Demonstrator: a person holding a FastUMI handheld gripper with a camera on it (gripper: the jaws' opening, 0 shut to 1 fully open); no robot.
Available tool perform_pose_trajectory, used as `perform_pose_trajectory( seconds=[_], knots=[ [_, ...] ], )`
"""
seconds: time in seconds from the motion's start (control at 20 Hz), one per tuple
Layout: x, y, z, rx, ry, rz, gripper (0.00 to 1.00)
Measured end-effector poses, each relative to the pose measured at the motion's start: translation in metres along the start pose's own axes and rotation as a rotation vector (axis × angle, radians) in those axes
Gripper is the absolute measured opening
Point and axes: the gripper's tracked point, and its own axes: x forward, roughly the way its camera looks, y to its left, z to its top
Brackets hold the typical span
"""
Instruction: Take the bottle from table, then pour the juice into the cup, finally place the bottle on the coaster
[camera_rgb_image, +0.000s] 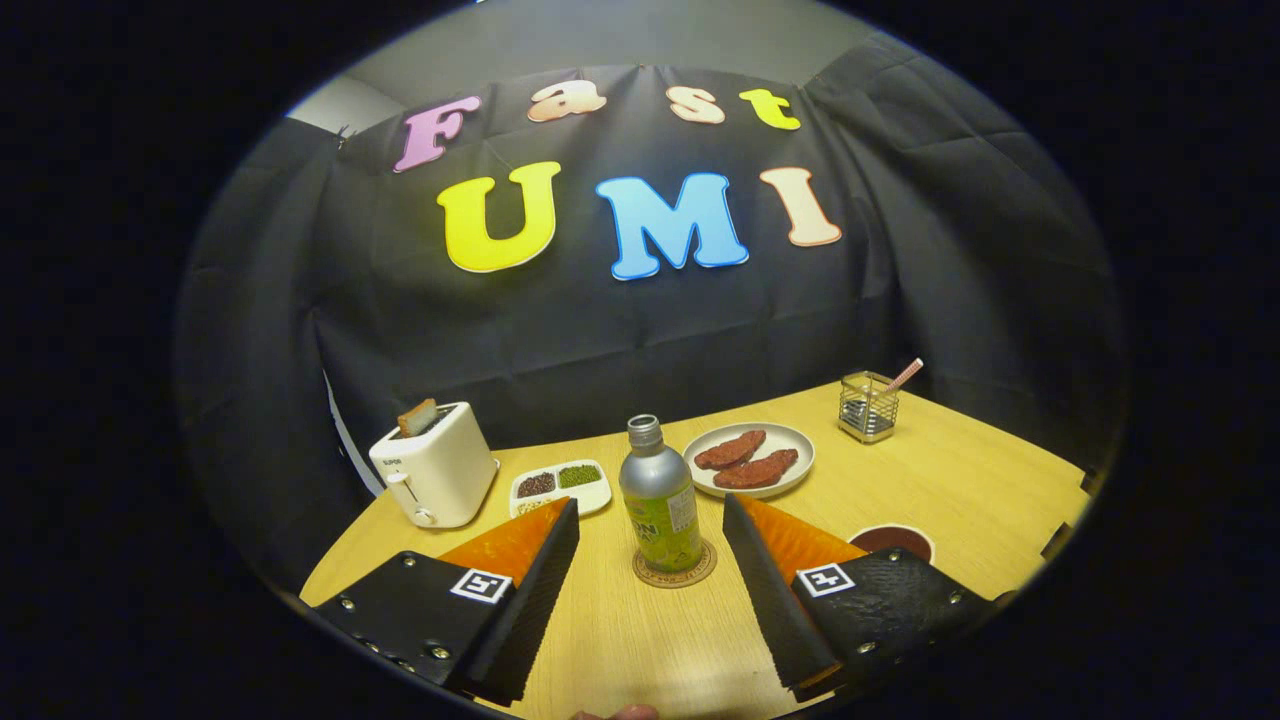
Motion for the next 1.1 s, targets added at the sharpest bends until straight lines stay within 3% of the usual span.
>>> perform_pose_trajectory(
  seconds=[0.3,0.55,1.1],
  knots=[
    [-0.042,-0.003,0.062,-0.073,-0.124,0.007,0.88],
    [-0.065,0.001,0.090,-0.057,-0.183,0.037,0.88],
    [-0.074,0.021,0.098,-0.044,-0.213,0.103,0.88]
  ],
)
